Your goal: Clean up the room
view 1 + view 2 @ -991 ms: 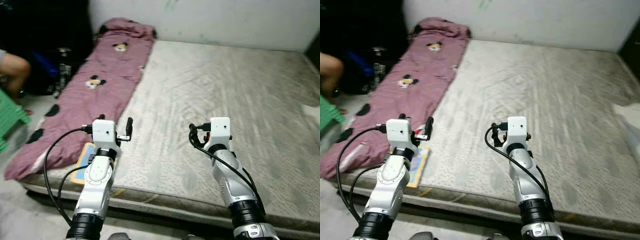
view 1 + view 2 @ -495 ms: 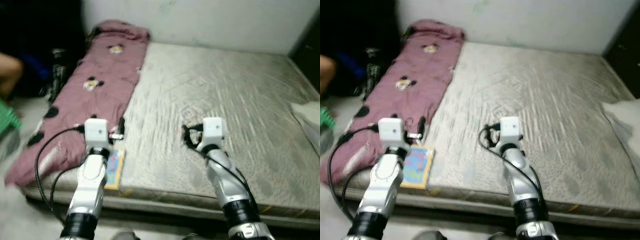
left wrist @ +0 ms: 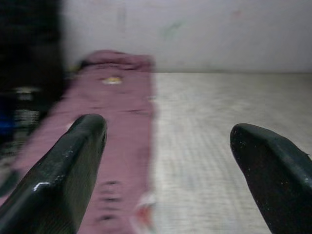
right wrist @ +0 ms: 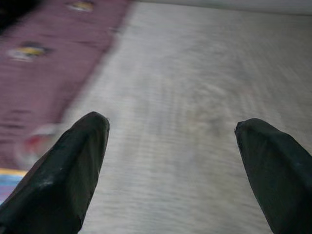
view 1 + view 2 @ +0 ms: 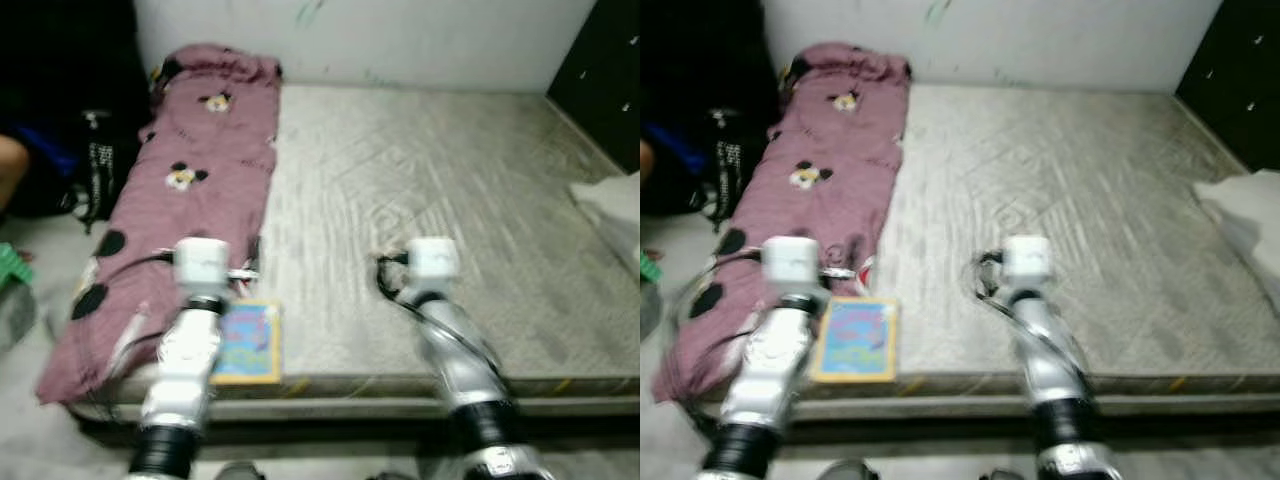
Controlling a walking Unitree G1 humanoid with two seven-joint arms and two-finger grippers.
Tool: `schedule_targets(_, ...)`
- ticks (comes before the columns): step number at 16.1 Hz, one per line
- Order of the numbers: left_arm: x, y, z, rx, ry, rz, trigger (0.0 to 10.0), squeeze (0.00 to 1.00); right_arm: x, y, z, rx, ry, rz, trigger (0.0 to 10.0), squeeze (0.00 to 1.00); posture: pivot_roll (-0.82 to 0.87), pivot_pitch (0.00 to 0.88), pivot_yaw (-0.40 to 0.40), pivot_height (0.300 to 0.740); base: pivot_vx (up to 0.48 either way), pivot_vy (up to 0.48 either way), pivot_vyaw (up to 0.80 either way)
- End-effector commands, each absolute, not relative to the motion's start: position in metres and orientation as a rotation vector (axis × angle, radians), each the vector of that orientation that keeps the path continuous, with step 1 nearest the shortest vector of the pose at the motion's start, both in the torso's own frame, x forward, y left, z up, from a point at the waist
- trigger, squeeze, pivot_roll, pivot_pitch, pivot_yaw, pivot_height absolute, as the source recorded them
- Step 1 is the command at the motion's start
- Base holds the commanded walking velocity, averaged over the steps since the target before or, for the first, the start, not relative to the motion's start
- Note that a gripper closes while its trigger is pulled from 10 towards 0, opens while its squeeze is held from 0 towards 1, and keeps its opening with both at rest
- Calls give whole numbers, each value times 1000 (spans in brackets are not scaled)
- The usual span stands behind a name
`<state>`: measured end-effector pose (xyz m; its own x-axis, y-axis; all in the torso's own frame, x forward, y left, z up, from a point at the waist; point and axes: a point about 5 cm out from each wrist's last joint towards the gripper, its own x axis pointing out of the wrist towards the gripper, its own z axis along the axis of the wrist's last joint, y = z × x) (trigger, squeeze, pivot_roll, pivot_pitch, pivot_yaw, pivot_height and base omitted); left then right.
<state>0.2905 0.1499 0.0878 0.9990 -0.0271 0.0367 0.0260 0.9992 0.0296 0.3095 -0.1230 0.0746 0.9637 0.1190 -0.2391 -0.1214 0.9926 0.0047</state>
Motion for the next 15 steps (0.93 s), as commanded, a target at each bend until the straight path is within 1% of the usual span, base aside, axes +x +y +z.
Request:
schedule_targets(1, 291, 141, 90, 16, -42, -42, 10000, 0, 310, -136, 76, -22, 241, 92, 10000, 0, 52, 0, 5, 740, 0, 480, 0)
schedule_targets(12, 292, 142, 90, 23, -43, -43, 10000, 0, 310, -136, 75, -24, 244, 90, 10000, 0, 51, 0, 6, 740, 0, 478, 0)
schedule_targets(15, 292, 140, 93, 33, -63, -56, 10000, 0, 311, -136, 75, -22, 243, 91, 10000, 0, 51, 0, 7, 740, 0, 0, 0)
